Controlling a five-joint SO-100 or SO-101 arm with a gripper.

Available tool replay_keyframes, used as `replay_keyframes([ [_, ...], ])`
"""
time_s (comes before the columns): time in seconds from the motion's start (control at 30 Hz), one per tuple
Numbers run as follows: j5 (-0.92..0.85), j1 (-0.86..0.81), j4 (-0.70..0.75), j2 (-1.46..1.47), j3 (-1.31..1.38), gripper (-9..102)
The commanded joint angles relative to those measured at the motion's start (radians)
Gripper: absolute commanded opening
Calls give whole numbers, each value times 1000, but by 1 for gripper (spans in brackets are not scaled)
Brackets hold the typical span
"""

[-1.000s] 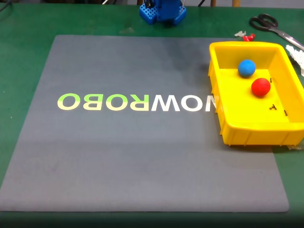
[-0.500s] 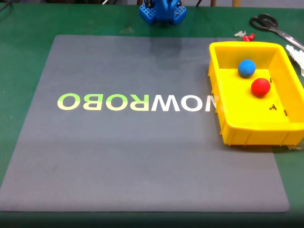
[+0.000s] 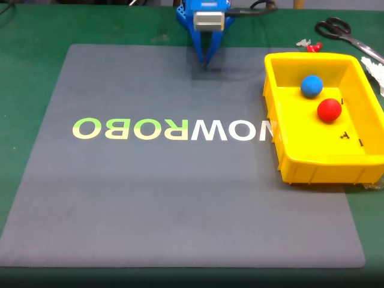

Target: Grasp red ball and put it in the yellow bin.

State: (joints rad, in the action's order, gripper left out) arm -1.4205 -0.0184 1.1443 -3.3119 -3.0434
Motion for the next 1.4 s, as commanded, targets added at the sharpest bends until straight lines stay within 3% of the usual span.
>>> replay_keyframes([
  [0.0,-8,-11,2,-14,-35,0],
  [0.23,9,-12,126,-14,-58,0],
  [1.37,-20,-40,150,-14,-58,0],
])
